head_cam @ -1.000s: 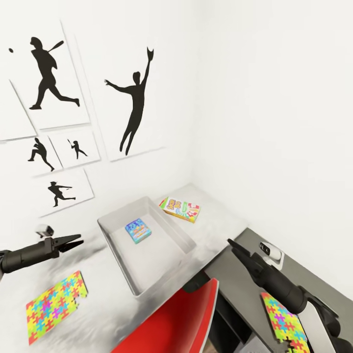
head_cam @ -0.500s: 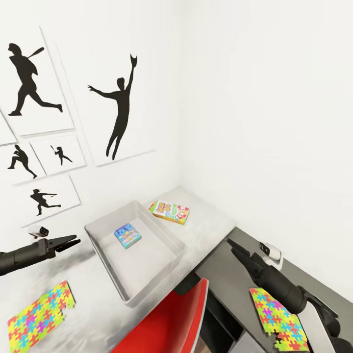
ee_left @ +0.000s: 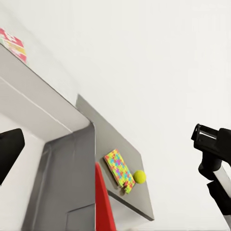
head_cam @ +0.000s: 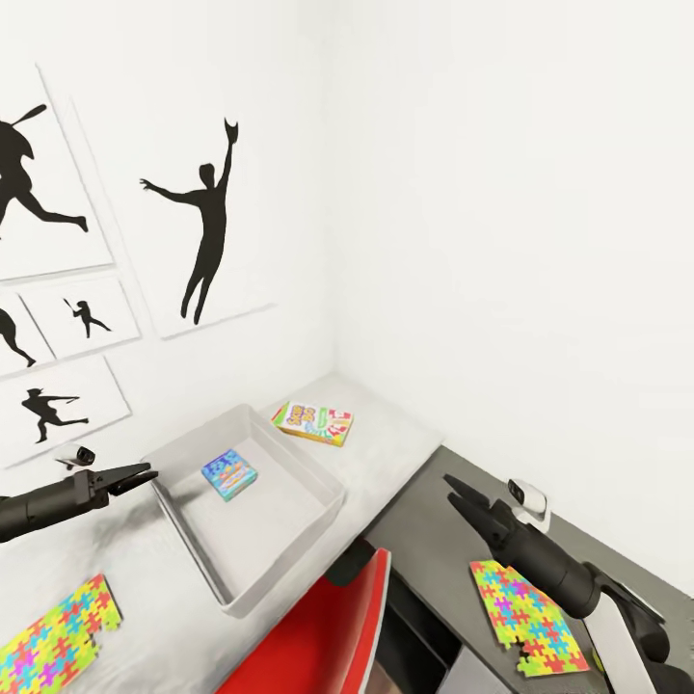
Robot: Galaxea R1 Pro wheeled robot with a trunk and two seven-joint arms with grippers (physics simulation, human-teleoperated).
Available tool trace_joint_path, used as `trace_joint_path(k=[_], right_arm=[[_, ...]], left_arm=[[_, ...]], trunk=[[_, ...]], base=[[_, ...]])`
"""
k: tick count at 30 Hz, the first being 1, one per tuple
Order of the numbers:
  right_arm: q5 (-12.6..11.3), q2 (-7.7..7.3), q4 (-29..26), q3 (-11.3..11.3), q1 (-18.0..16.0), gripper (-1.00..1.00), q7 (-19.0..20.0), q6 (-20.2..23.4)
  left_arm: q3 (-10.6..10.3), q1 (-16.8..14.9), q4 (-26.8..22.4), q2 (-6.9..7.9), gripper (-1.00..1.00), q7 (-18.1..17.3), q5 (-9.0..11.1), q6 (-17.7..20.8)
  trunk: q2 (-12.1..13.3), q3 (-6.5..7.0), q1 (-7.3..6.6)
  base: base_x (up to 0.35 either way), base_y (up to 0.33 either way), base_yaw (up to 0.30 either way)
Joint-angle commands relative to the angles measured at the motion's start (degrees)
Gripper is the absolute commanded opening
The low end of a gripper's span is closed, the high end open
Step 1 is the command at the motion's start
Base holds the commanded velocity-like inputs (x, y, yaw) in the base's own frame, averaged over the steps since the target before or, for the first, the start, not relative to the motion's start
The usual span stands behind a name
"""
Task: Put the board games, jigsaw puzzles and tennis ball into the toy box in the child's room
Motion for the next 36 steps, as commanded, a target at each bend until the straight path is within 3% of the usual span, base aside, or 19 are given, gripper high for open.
trace_joint_path(k=[1,23,36], right_arm=[[-0.3,-0.01,0.0,0.0,-0.1,1.00,0.0,0.5],[-0.2,-0.01,0.0,0.0,-0.1,1.00,0.0,0.5],[-0.2,-0.01,0.0,0.0,-0.1,1.00,0.0,0.6]], left_arm=[[0.0,0.0,0.0,0.02,1.00,-0.2,0.0,0.6],[0.0,0.0,-0.2,-0.02,1.00,-0.2,0.0,0.6],[0.0,0.0,-0.2,-0.05,1.00,-0.2,0.0,0.6]], trunk=[[-0.1,-0.04,0.04],[-0.1,0.83,0.04],[-0.1,1.00,0.04]], base=[[0.000,0.000,-0.164],[-0.008,0.000,-0.070],[-0.160,-0.063,-0.071]])
